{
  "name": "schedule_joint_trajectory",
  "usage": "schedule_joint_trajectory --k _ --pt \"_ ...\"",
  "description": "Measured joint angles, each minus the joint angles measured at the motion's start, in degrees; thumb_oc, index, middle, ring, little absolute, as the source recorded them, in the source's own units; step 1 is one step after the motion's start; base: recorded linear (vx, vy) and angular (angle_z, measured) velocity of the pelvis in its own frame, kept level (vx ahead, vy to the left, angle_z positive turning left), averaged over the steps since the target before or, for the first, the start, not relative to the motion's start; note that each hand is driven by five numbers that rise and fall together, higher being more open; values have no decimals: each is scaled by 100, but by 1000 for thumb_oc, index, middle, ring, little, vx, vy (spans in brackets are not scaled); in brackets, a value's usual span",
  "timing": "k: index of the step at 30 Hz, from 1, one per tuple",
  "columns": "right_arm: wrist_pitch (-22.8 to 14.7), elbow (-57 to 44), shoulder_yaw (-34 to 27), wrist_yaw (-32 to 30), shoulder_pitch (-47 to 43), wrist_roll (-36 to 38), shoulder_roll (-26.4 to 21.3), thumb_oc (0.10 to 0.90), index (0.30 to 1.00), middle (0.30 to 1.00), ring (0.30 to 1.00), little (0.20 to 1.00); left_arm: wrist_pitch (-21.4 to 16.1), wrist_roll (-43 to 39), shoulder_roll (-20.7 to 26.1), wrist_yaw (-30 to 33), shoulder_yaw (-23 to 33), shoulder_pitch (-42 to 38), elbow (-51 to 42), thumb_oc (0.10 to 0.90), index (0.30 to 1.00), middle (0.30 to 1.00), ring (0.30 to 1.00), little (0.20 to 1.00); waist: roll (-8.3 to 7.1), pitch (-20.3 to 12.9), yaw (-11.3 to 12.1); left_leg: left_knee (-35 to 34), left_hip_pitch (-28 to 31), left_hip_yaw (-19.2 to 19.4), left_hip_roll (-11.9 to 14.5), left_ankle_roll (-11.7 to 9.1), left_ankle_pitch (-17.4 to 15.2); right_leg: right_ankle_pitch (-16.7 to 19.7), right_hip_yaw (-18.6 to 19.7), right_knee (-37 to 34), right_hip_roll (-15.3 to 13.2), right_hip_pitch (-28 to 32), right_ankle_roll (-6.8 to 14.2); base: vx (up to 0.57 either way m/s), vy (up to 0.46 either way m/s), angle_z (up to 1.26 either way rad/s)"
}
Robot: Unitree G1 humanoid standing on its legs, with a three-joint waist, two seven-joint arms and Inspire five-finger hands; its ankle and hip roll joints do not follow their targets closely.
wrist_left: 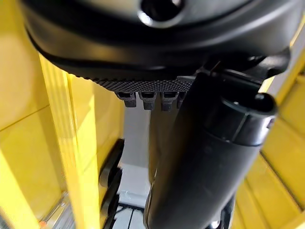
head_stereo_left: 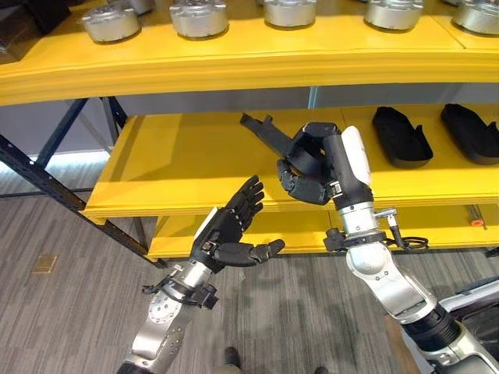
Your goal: Move parts from the plastic box to the shelf.
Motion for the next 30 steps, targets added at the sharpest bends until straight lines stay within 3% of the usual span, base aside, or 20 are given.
schedule_joint_trajectory --k 1,2,3,7,11,14,16,17,20,22,24,25,26,27,28,30 --pt "1 12 4 -8 -44 -1 16 400 300 300 300 300 -30 4 48 10 6 -86 30 900 1000 1000 1000 1000 -108 31 -3 -32 25 -47 -156 14 -24 578 -38 39 -93 -21 47 204 376 40" --pt "2 68 -20 -13 -66 -3 -23 400 300 300 300 300 -97 5 -74 19 -10 -85 71 900 1000 1000 1000 1000 95 37 -38 -245 180 -132 -137 -51 -235 530 -85 38 -95 95 270 225 390 44" --pt "15 69 -36 -35 -65 -3 1 400 300 300 300 300 -127 5 -65 21 -9 -68 70 900 1000 1000 1000 1000 152 45 -35 -249 187 -126 -111 -105 -295 532 -88 38 -63 104 270 261 386 34" --pt "140 71 -31 -38 -54 -6 9 400 300 300 300 300 -137 4 -1 -11 -6 57 130 900 1000 1000 1000 1000 103 54 -11 -248 278 -187 -249 -117 -319 551 -181 40 -160 278 264 180 205 14" --pt "116 62 -178 -100 69 -187 184 400 300 300 300 300 -137 2 91 -215 1 74 114 900 1000 1000 1000 1000 -65 55 -19 -249 313 -185 -390 -76 -388 567 -185 54 -265 318 258 146 214 5" --pt "93 35 -389 -197 466 -372 286 400 300 300 300 300 -129 -2 95 -340 1 43 97 900 1000 1000 1000 1000 -81 58 -74 -249 322 -184 -404 29 -439 565 -108 715 -357 -10 255 95 119 1" --pt "94 34 -547 -269 782 -383 255 400 300 300 300 300 -80 -2 93 -438 -9 -32 90 900 1000 1000 1000 1000 -79 59 -192 -249 339 -241 -389 155 -443 546 184 1726 -473 -539 230 75 -75 2" --pt "89 37 -547 -325 914 -392 219 400 300 300 300 300 -58 -7 119 -456 -8 -40 81 900 1000 1000 1000 1000 -85 60 -263 -249 371 -281 -378 210 -460 326 407 2061 -515 -803 213 41 -178 3" --pt "33 38 -542 -362 951 -417 221 400 300 300 300 300 -48 -35 288 -476 16 -104 29 900 1000 1000 1000 1000 -116 63 -327 -249 293 -299 -391 299 -556 331 648 1240 -449 -1099 320 64 -221 -2" --pt "-61 40 -527 -361 934 -573 229 400 300 300 300 300 -41 -143 271 -461 51 -154 63 900 1000 1000 1000 1000 -73 114 -385 -250 264 -326 -386 305 -549 737 789 498 -480 -1336 462 58 -330 10" --pt "-61 95 -522 -388 934 -622 250 400 300 300 300 300 -42 -182 219 -465 45 -151 103 900 1000 1000 1000 1000 -118 120 -428 -250 326 -487 -360 149 -531 1039 1208 248 -378 -1444 541 68 -335 45" --pt "-69 134 -529 -412 932 -621 241 400 300 300 300 300 -42 -195 234 -467 35 -130 92 900 1000 1000 1000 1000 -198 121 -493 -250 371 -570 -308 76 -509 1162 1233 114 -310 -1386 492 64 -317 73" --pt "-146 240 -533 -416 931 -621 199 400 300 300 300 300 -43 -198 258 -465 38 -62 75 900 1000 1000 1000 1000 -301 85 -493 -250 437 -678 -284 -22 -539 1215 1003 162 -251 -1291 419 42 -214 64" --pt "-147 275 -535 -414 930 -619 184 400 300 300 300 300 -43 -212 312 -432 59 60 -6 900 1000 1000 1000 1000 -431 52 -399 -250 540 -708 -285 -122 -599 1209 870 156 -178 -1150 402 31 -158 32" --pt "-144 279 -535 -412 910 -614 165 400 300 300 300 300 -55 -227 386 -385 68 166 -91 900 1000 1000 1000 1000 -545 18 -303 -250 621 -727 -293 -263 -664 1535 1019 54 -89 -1034 194 35 -142 6" --pt "-118 306 -539 -401 706 -599 -45 400 300 300 300 300 -35 -227 239 -356 43 271 -103 900 1000 1000 1000 1000 -202 30 -252 -250 626 -701 95 -329 -690 1453 913 58 291 -1002 33 40 -137 -2"
